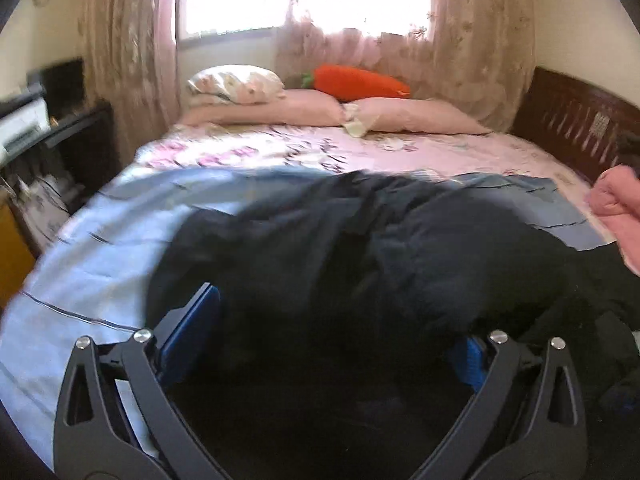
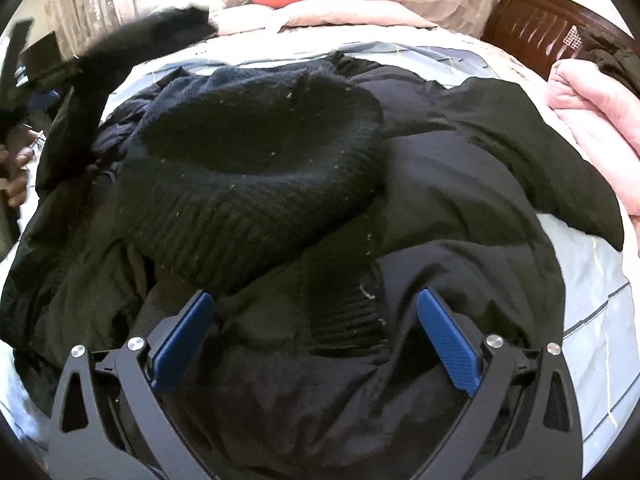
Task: Fold large clothes
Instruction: 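Fold the sleeve across the jacket body with the left tool and release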
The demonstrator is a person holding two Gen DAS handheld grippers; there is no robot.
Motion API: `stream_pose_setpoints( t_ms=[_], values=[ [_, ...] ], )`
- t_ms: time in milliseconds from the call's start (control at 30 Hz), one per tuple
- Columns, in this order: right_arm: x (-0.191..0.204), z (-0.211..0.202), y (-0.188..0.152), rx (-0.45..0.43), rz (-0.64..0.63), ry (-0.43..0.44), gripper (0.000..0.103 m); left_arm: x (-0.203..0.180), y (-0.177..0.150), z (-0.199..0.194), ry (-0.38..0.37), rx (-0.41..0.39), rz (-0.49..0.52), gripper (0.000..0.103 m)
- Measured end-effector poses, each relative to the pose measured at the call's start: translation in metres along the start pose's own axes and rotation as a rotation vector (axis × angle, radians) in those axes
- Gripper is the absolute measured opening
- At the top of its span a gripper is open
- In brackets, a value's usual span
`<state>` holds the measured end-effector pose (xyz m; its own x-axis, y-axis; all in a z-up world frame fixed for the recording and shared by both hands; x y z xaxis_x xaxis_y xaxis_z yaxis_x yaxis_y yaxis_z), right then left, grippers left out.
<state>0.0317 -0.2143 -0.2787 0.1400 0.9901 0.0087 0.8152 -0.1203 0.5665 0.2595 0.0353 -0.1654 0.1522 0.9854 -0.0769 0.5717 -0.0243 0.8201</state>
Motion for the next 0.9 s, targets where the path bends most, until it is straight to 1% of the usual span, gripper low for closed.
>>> stream_pose_setpoints(
  t_ms=[33, 67, 100, 167, 200, 233, 267, 300, 333, 367, 400, 433, 467, 500, 533, 567, 600, 633, 667, 700, 733, 767, 800, 833, 900],
  values=[
    [-0.002, 0.002, 0.000, 0.006, 0.005, -0.009, 0.102, -0.011, -0.015, -0.009, -0.063, -0.015, -0.010, 0.096],
    [-0.004, 0.003, -0.001, 0.011, 0.009, -0.019, 0.102, -0.022, -0.019, -0.025, -0.162, -0.043, -0.011, 0.096],
    [-0.006, 0.003, -0.003, 0.013, 0.012, -0.028, 0.102, -0.034, -0.033, -0.034, -0.194, -0.049, 0.002, 0.097],
    [-0.012, 0.007, -0.004, 0.021, 0.021, -0.041, 0.102, -0.052, -0.048, -0.047, -0.273, -0.029, 0.071, 0.099],
    [-0.015, 0.009, -0.005, 0.029, 0.029, -0.054, 0.102, -0.070, -0.056, -0.059, -0.381, -0.003, 0.148, 0.100],
    [-0.019, 0.011, -0.004, 0.037, 0.041, -0.065, 0.102, -0.085, -0.060, -0.072, -0.467, -0.001, 0.212, 0.100],
    [-0.020, 0.011, -0.005, 0.038, 0.047, -0.064, 0.102, -0.090, -0.058, -0.083, -0.502, -0.020, 0.248, 0.100],
    [-0.020, 0.011, -0.005, 0.037, 0.050, -0.062, 0.102, -0.096, -0.053, -0.098, -0.552, -0.049, 0.276, 0.100],
    [-0.020, 0.011, -0.005, 0.036, 0.048, -0.061, 0.102, -0.100, -0.047, -0.109, -0.617, -0.055, 0.279, 0.101],
    [-0.020, 0.012, -0.005, 0.036, 0.040, -0.064, 0.102, -0.101, -0.042, -0.118, -0.649, -0.066, 0.273, 0.101],
    [-0.020, 0.013, -0.005, 0.039, 0.028, -0.074, 0.102, -0.095, -0.029, -0.127, -0.643, -0.119, 0.251, 0.101],
    [-0.020, 0.013, -0.006, 0.042, 0.020, -0.081, 0.102, -0.085, -0.017, -0.130, -0.595, -0.165, 0.218, 0.101],
    [-0.020, 0.014, -0.006, 0.043, 0.015, -0.084, 0.102, -0.069, -0.003, -0.124, -0.500, -0.190, 0.167, 0.101],
    [-0.020, 0.014, -0.006, 0.043, 0.010, -0.086, 0.102, -0.052, 0.005, -0.113, -0.396, -0.194, 0.119, 0.101],
    [-0.020, 0.014, -0.007, 0.044, 0.004, -0.089, 0.102, -0.030, 0.012, -0.096, -0.267, -0.180, 0.057, 0.101],
    [-0.020, 0.015, -0.007, 0.044, 0.000, -0.092, 0.102, -0.011, 0.013, -0.081, -0.170, -0.156, 0.009, 0.101],
    [-0.020, 0.015, -0.007, 0.045, -0.001, -0.093, 0.102, 0.016, 0.010, -0.054, -0.041, -0.108, -0.066, 0.101],
    [-0.020, 0.015, -0.006, 0.044, 0.001, -0.092, 0.102, 0.033, 0.004, -0.030, 0.003, -0.068, -0.121, 0.101],
    [-0.020, 0.015, -0.006, 0.043, 0.005, -0.090, 0.102, 0.042, -0.004, -0.009, -0.008, -0.033, -0.162, 0.101],
    [-0.020, 0.016, -0.006, 0.043, 0.009, -0.089, 0.102, 0.047, -0.019, 0.021, -0.032, 0.032, -0.196, 0.101],
    [-0.020, 0.017, -0.006, 0.046, 0.011, -0.090, 0.102, 0.048, -0.034, 0.043, -0.022, 0.079, -0.195, 0.101],
    [-0.019, 0.017, -0.007, 0.046, 0.008, -0.092, 0.102, 0.045, -0.046, 0.054, 0.007, 0.102, -0.168, 0.101],
    [-0.018, 0.017, -0.007, 0.046, 0.004, -0.095, 0.102, 0.036, -0.056, 0.063, 0.067, 0.114, -0.085, 0.101],
    [-0.017, 0.018, -0.007, 0.047, -0.003, -0.101, 0.102, 0.025, -0.061, 0.066, 0.123, 0.103, 0.002, 0.101],
    [-0.015, 0.019, -0.007, 0.049, -0.010, -0.117, 0.102, 0.004, -0.068, 0.073, 0.191, 0.085, 0.123, 0.101]
  ],
)
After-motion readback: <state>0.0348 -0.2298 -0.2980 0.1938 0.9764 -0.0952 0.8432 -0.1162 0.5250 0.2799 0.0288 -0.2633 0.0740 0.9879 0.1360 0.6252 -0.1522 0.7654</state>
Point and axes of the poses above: each gripper's, at about its wrist camera, not at the fingertips, and z roughly the way its jaws point, x to its left, y to its top, the point moved 9 cm from there along z, roughly the way its jaws point, and after that the axes turned 1 degree about -y, right-handed, at the moved point
